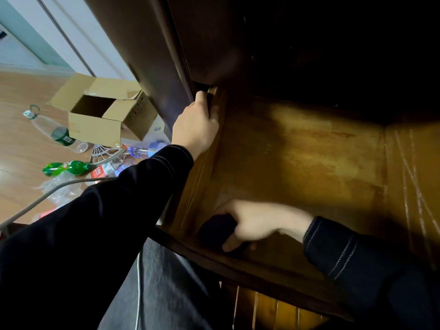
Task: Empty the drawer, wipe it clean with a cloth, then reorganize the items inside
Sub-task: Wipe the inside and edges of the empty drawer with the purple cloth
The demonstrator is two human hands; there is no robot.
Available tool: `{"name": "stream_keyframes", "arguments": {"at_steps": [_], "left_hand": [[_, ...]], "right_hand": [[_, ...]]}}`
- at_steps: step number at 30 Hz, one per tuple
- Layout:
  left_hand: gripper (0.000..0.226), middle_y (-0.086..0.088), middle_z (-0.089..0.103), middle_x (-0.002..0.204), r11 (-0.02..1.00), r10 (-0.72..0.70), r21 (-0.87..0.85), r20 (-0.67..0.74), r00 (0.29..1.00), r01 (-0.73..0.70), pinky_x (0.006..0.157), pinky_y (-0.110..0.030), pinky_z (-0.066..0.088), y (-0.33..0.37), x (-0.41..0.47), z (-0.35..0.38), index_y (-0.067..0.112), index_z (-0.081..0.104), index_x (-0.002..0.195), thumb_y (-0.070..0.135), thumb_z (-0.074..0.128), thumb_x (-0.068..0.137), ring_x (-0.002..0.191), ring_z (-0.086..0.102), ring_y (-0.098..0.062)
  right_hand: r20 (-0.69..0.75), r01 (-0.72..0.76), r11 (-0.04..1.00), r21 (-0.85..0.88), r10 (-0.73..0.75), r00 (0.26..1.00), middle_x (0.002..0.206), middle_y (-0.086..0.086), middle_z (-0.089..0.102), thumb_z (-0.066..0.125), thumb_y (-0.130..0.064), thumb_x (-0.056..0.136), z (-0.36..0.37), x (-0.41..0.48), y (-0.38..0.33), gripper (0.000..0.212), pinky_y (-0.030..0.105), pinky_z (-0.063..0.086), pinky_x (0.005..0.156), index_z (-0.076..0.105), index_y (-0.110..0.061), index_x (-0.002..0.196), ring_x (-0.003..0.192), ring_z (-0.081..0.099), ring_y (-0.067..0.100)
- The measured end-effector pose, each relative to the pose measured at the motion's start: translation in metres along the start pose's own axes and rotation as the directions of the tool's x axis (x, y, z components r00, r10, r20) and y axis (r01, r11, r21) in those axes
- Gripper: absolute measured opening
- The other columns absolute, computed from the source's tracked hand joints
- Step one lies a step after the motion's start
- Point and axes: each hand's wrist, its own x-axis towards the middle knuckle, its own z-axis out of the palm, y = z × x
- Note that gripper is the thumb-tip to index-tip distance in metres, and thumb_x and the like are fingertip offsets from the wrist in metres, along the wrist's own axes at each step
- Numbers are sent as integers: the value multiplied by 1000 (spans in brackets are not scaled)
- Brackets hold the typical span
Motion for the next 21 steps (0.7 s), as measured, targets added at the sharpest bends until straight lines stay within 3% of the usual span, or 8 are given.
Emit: {"name": "stream_keyframes", "arguments": {"at_steps": [3, 7, 9, 13, 15, 18, 21], "left_hand": [[28, -4, 51, 94, 1000, 0, 4, -3, 1000, 0, 71, -37, 34, -1, 0, 0, 13, 42, 121, 34, 42, 102, 82, 50, -32], [29, -4, 51, 96, 1000, -8, 5, 3, 1000, 8, 72, -37, 35, 1, -1, -2, 12, 42, 121, 34, 42, 102, 82, 48, -31], [30, -4, 51, 95, 1000, -14, 5, -2, 1000, 14, 72, -37, 34, 1, -2, -2, 12, 43, 122, 34, 42, 102, 82, 48, -31], [29, -2, 52, 95, 1000, -13, -4, -3, 1000, 13, 72, -36, 34, -1, -1, -1, 14, 43, 122, 35, 42, 102, 82, 49, -30], [28, -2, 52, 95, 1000, -11, -13, -5, 1000, 10, 72, -36, 34, -1, 0, 0, 15, 44, 121, 35, 43, 101, 82, 49, -29], [29, -1, 52, 96, 1000, -16, -16, -2, 1000, 16, 72, -36, 33, 0, -1, -2, 15, 44, 123, 35, 43, 101, 82, 48, -28], [29, -1, 51, 95, 1000, -23, -6, -1, 1000, 23, 72, -36, 34, 1, -2, -2, 15, 44, 123, 35, 42, 102, 81, 49, -28]], "right_hand": [[33, 110, 989, 100, -114, 993, 110, -6, 67, 82, -12, 82, -9, -11, 4, 49, 23, 55, 52, 62, -22, 125, 89, 70, 17], [-73, -17, 1000, 26, 19, 997, 130, 4, 58, 78, -9, 85, 14, 4, -2, 62, 22, 53, 49, 51, -21, 139, 96, 67, 27], [-57, 13, 1000, -22, -14, 998, 126, 3, 59, 78, -8, 85, 11, 6, -5, 61, 21, 52, 47, 52, -21, 138, 92, 65, 24], [114, 221, 962, 159, -240, 964, 95, -10, 70, 81, -8, 81, -17, -24, 1, 40, 23, 54, 51, 67, -31, 109, 82, 69, 9], [110, 270, 935, 231, -301, 947, 90, -13, 71, 81, -7, 81, -15, -33, 0, 38, 23, 53, 51, 68, -36, 101, 79, 68, 3], [-35, 338, 927, 160, -337, 941, 92, -9, 70, 78, 0, 81, -1, -22, -10, 40, 23, 52, 51, 68, -25, 110, 72, 65, 3], [-3, 378, 924, 55, -379, 926, 96, -2, 69, 76, 2, 81, -5, -25, -16, 40, 25, 53, 53, 67, -18, 115, 72, 62, 3]]}}
